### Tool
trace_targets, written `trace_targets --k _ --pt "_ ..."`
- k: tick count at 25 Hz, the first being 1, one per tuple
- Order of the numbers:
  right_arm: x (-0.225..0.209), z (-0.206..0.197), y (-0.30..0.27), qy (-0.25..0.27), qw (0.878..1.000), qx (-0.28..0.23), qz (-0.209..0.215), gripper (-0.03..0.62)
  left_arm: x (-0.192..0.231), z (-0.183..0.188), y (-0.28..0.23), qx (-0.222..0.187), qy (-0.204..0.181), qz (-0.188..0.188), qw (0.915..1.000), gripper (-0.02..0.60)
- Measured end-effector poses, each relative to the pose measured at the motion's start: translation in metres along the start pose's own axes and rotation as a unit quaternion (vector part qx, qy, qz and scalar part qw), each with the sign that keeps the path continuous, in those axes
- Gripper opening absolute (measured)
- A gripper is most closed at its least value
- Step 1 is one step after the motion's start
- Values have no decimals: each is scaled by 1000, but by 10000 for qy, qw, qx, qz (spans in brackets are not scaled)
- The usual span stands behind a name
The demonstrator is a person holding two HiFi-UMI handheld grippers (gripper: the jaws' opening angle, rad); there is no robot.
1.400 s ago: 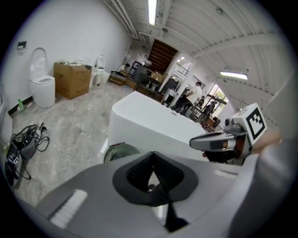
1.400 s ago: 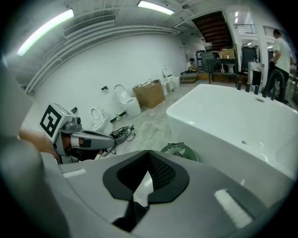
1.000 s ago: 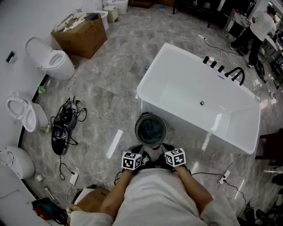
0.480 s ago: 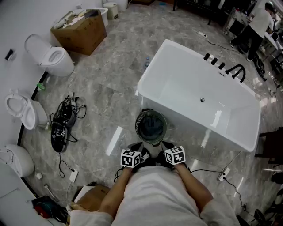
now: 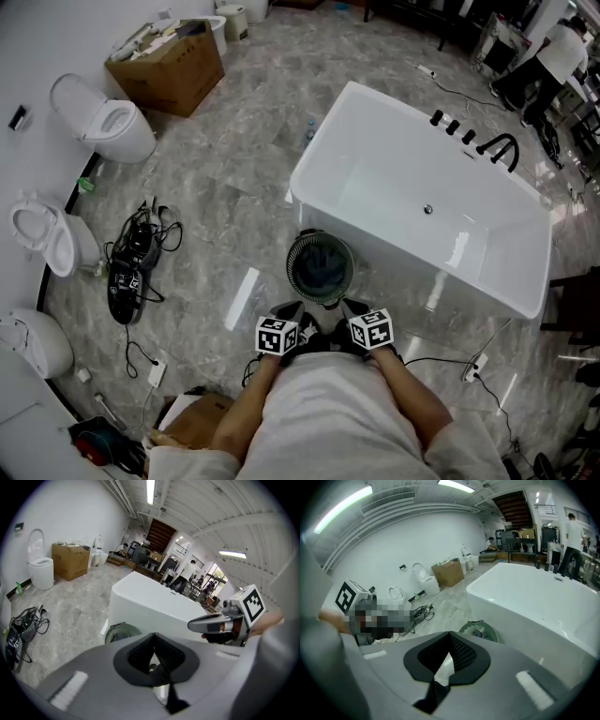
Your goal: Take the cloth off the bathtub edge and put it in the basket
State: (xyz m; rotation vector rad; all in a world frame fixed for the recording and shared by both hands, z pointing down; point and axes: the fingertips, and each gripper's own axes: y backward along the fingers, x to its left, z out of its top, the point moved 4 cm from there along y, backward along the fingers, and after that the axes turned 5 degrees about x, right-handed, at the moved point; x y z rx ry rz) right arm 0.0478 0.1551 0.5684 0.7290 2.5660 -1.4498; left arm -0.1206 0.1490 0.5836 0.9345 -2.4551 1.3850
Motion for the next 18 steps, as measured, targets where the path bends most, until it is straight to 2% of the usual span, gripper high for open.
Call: trace_targets --k 18 --pt "-3 -5 6 36 10000 -16 2 0 -7 -5 -1 -20 130 -29 9999 58"
